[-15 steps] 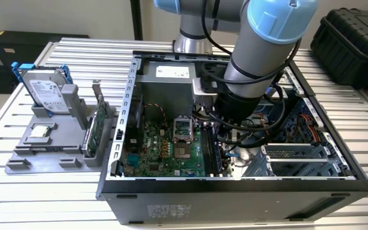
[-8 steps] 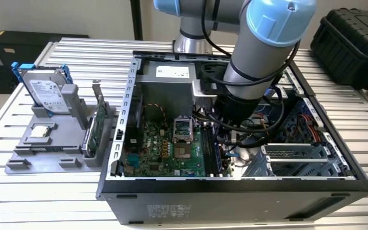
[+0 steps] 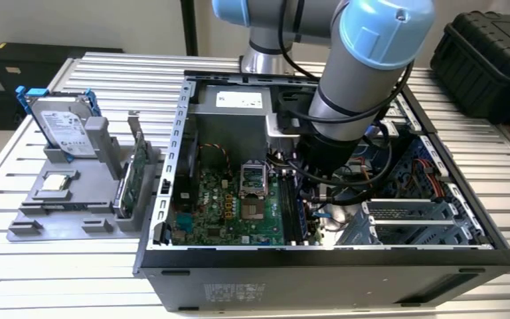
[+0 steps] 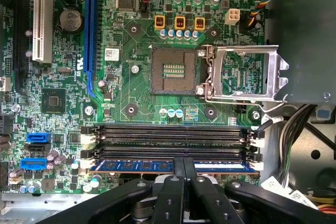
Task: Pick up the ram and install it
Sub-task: 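Press down the ram until it locks into place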
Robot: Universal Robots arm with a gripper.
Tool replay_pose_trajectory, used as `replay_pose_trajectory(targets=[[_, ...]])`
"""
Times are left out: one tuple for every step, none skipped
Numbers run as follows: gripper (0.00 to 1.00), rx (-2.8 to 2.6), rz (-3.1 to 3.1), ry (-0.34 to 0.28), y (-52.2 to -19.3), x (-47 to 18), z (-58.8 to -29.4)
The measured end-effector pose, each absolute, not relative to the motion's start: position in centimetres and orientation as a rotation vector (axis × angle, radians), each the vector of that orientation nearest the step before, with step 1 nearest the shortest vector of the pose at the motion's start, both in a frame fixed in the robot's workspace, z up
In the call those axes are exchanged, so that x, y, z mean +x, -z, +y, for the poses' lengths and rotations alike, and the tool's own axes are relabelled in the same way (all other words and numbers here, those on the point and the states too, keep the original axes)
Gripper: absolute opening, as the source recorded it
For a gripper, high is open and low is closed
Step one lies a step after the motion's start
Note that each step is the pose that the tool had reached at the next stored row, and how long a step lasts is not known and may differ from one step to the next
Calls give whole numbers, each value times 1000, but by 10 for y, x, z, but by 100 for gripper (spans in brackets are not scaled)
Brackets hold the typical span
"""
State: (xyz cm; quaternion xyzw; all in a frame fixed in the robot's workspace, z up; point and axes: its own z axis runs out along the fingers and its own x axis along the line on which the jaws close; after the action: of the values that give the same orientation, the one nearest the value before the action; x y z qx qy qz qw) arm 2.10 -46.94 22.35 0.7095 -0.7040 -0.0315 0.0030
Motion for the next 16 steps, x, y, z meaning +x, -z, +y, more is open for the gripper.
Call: replay_pose_trajectory(targets=[[0, 2225, -2207, 99, -223, 21, -469], [0, 2225, -2207, 99, -222, 21, -469], [0, 2225, -2208, 99, -221, 21, -469], [0, 2226, -2208, 100, -221, 21, -469], [0, 2225, -2208, 99, -220, 21, -469], [0, 2225, -2208, 99, -220, 21, -469], [0, 2225, -2208, 99, -220, 21, -469], [0, 2225, -2208, 99, -220, 21, -469], [0, 2225, -2208, 99, -220, 21, -469], [0, 2225, -2208, 99, -220, 21, -469], [0, 2225, -2208, 100, -220, 21, -469], [0, 2225, -2208, 100, -220, 21, -469], [0, 2225, -2208, 100, -220, 21, -469], [0, 2225, -2208, 99, -220, 21, -469], [0, 2225, -2208, 99, -220, 21, -469], [0, 2225, -2208, 99, -220, 21, -469]])
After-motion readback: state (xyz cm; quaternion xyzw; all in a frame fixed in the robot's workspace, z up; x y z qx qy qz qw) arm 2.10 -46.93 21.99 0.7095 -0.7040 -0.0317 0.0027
